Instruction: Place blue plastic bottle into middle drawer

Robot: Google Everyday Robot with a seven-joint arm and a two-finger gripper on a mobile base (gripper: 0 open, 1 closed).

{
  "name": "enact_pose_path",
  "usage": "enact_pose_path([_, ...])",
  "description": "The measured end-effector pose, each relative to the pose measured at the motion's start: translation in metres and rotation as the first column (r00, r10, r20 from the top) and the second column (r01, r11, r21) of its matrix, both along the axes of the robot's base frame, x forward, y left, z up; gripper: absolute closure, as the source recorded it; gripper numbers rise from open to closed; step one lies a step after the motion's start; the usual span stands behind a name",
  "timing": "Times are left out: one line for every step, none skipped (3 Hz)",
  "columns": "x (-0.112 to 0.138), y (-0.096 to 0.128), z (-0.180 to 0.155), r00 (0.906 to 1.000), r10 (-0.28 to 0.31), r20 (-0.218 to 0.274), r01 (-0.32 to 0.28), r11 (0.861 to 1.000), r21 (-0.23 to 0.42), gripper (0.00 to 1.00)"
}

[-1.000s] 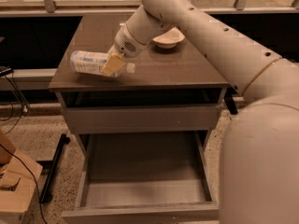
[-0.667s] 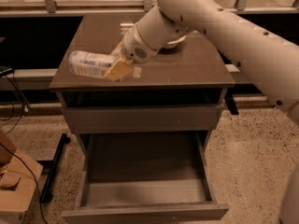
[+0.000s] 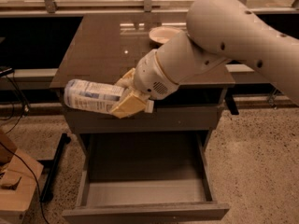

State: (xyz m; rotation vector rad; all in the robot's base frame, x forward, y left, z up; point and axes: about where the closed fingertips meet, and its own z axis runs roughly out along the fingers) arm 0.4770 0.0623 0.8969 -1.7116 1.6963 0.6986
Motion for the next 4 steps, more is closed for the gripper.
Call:
enact_pose_path([-0.041,0.008,-0.031,0.9977,0.004,-0.067,-0.004,1.0,-0.01,1.0])
enact_pose_path([-0.042,0.008,-0.032,0.9976,0.005,-0.069,-0.006,1.0,-0.013,1.0])
enact_pose_path([-0.042,0.011,-0.036,0.9976,0.019,-0.067,-0.023,0.998,-0.051,1.0])
enact_pose_path([-0.044,0.018,-0.076,0.9943,0.033,-0.101,-0.036,0.999,-0.029,1.0])
